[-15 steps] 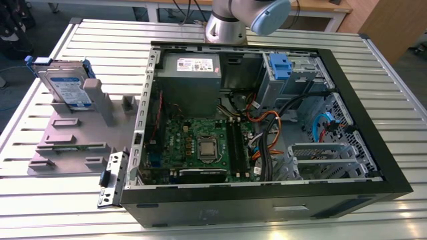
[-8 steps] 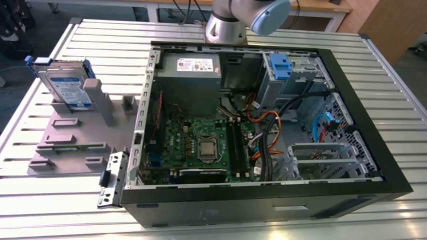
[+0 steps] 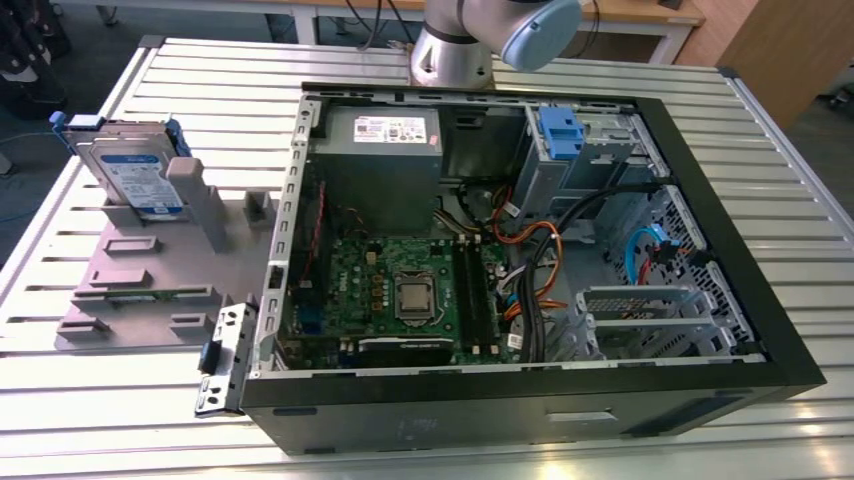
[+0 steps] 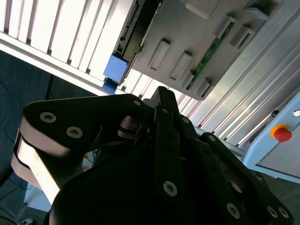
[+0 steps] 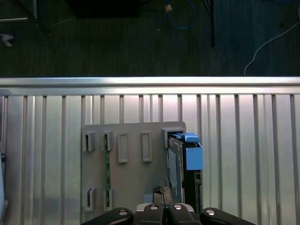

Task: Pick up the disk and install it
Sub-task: 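Pick up the disk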

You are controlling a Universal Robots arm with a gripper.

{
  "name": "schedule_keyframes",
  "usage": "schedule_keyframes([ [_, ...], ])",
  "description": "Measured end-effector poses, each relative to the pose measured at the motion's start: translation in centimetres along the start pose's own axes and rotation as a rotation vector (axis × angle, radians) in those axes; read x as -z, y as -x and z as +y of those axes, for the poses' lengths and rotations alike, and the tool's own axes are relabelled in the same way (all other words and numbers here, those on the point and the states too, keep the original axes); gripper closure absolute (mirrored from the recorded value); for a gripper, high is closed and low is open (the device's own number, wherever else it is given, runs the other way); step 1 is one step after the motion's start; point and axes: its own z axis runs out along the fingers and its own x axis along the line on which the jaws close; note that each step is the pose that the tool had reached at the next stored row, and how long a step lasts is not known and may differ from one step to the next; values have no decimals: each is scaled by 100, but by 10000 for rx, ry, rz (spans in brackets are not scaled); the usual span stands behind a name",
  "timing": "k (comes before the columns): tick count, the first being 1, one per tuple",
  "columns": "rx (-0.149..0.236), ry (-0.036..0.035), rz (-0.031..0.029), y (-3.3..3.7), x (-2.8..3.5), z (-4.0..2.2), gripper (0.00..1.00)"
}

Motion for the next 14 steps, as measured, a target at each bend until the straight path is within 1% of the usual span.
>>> schedule_keyframes([
  [14,192,4,7,0,0,-1,89],
])
